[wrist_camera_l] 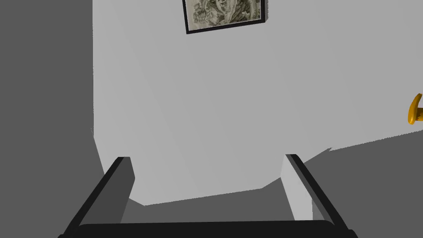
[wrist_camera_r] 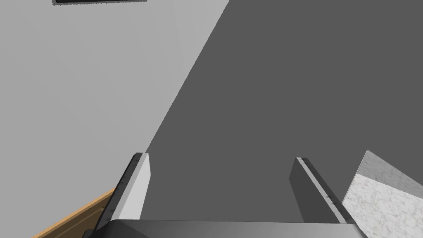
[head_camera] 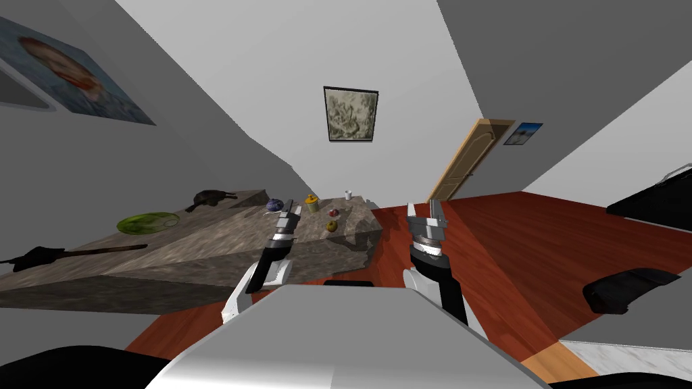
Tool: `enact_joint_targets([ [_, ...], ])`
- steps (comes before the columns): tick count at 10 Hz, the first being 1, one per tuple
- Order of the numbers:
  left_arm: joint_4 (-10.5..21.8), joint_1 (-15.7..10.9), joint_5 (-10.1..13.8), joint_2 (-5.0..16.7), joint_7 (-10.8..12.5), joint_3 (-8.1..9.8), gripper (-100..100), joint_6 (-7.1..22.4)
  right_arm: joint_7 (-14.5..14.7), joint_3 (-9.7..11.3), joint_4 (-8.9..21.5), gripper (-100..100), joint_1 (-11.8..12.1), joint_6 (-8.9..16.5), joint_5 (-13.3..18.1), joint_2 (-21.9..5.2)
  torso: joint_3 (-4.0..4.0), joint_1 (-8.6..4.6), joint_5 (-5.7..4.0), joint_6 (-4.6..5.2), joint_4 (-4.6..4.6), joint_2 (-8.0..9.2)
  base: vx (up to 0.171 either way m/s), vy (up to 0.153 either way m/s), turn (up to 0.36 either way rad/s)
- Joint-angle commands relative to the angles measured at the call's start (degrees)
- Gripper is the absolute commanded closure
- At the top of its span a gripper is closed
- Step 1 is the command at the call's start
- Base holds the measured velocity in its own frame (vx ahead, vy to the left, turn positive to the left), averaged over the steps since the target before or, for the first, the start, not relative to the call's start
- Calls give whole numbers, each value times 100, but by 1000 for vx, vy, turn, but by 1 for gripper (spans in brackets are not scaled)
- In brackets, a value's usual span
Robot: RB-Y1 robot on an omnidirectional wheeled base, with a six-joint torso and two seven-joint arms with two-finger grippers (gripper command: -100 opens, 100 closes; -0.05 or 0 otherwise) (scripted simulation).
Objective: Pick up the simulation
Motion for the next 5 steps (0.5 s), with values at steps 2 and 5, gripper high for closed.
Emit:
enact_joint_targets([
  [2,192,-203,136,162,-32,49,-100,385,0,0,0,0,0,0,0,0,1,-1,0,1,0,3,-33,-8,-37],
  [5,592,-588,402,443,-83,153,-100,881,0,0,0,0,0,0,0,0,1,-1,0,0,0,2,-34,-4,-54],
])
